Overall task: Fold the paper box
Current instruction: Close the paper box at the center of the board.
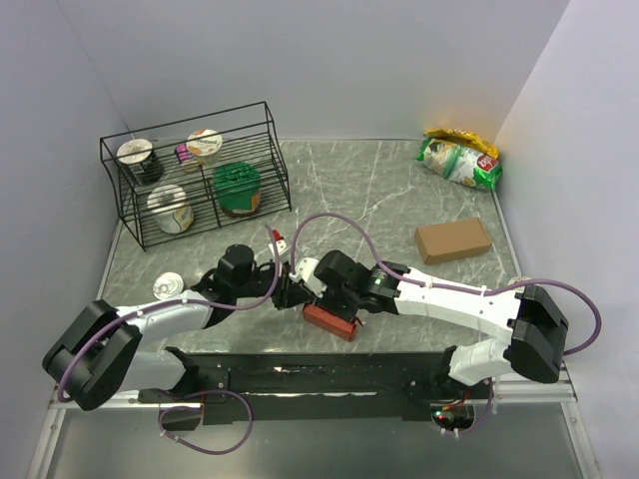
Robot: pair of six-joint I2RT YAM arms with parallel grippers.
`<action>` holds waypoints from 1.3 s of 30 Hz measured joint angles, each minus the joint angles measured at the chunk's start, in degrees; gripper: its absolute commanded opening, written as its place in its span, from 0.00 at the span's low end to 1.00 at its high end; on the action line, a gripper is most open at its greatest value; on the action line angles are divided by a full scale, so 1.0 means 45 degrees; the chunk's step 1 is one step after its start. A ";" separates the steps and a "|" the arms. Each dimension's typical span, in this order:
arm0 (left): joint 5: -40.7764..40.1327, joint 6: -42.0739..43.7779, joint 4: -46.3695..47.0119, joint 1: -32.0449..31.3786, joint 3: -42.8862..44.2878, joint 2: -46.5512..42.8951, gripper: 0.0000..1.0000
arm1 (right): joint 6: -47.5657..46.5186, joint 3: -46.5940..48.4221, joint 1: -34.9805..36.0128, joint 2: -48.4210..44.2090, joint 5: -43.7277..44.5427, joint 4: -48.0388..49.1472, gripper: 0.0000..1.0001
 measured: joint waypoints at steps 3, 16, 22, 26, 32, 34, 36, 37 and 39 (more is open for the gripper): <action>-0.0714 0.0087 -0.0782 -0.0267 0.0398 -0.0053 0.21 | 0.0000 0.0000 0.0000 0.0000 0.0112 -0.0034 0.00; -0.2832 -0.0044 -0.2453 -0.1175 0.0933 -0.0568 0.23 | 0.0029 -0.0010 0.0000 0.0005 0.0291 -0.0097 0.00; -0.3274 -0.0267 -0.2720 -0.1336 0.0928 -0.0772 0.25 | 0.0034 -0.0010 0.0000 0.0005 0.0287 -0.0087 0.00; -0.3575 -0.0442 -0.2934 -0.1404 0.0923 -0.0889 0.32 | 0.0044 -0.0010 0.0000 0.0005 0.0282 -0.0087 0.00; -0.3881 -0.0403 -0.3099 -0.1540 0.0573 -0.1093 0.31 | 0.0044 -0.0010 0.0000 0.0005 0.0248 -0.0092 0.00; -0.3900 -0.0355 -0.3138 -0.1588 0.0442 -0.1180 0.31 | 0.0044 -0.0010 0.0000 0.0005 0.0238 -0.0083 0.00; -0.3920 -0.0287 -0.3152 -0.1598 0.0369 -0.1268 0.30 | 0.0044 -0.0010 0.0000 0.0005 0.0219 -0.0083 0.00; -0.3929 -0.0233 -0.3152 -0.1598 0.0350 -0.1307 0.30 | 0.0049 -0.0010 0.0000 0.0005 0.0214 -0.0078 0.00; -0.3963 -0.0194 -0.3143 -0.1608 0.0291 -0.1375 0.30 | 0.0058 -0.0010 0.0000 0.0005 0.0199 -0.0073 0.00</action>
